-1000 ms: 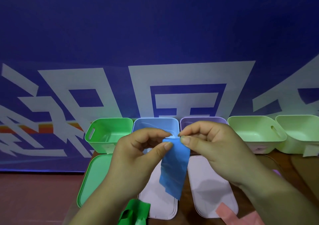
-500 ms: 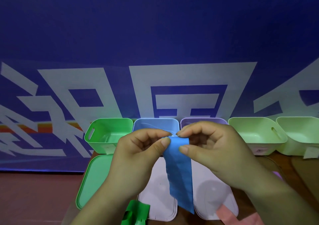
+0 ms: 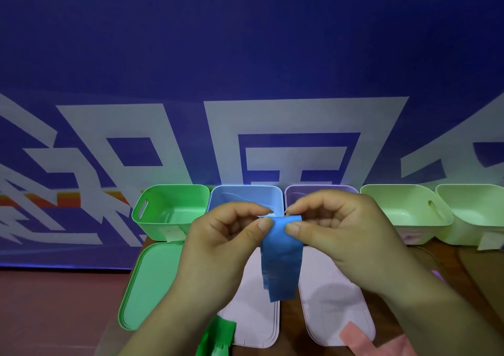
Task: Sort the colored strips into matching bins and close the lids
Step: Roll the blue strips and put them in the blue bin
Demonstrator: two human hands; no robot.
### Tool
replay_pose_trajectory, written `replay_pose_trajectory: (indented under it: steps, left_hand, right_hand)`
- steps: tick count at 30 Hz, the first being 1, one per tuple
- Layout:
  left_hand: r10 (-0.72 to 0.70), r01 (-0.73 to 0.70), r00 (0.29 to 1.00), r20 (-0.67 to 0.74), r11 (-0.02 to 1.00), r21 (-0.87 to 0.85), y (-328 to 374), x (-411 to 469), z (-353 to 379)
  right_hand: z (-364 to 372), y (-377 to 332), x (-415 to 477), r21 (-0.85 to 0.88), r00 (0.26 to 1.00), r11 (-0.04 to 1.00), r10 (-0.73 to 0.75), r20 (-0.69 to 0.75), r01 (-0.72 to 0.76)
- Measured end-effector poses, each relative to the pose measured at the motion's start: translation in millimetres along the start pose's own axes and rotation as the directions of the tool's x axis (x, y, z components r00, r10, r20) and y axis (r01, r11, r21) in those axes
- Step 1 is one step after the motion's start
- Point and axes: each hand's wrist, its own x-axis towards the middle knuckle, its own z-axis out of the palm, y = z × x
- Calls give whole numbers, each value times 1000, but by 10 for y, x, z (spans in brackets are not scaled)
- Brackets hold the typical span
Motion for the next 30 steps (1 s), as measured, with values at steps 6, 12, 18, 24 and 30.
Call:
replay_pose_trajectory:
  steps: [6, 12, 18, 24, 30]
  left_hand:
    - [25, -26, 997, 79, 1000, 13, -53, 7, -72]
    - [55, -52, 993, 103, 998, -40, -83, -29, -78]
    - [52, -49, 996, 72, 998, -50, -68, -12, -71]
    - [10, -7, 997, 81, 999, -39, -58, 0, -84]
    - [43, -45, 995, 86, 999, 24, -61, -6, -79]
  right_hand:
    - [5, -47, -11, -2, 1000, 1000, 6, 8, -6]
    - [11, -67, -23, 13, 1000, 1000, 23, -18, -22]
    - [26, -65, -20, 11, 999, 998, 54, -2, -54]
    - [63, -64, -29, 107, 995, 989, 102, -10, -100]
    - [116, -38, -42, 275, 984, 947, 177, -23, -164]
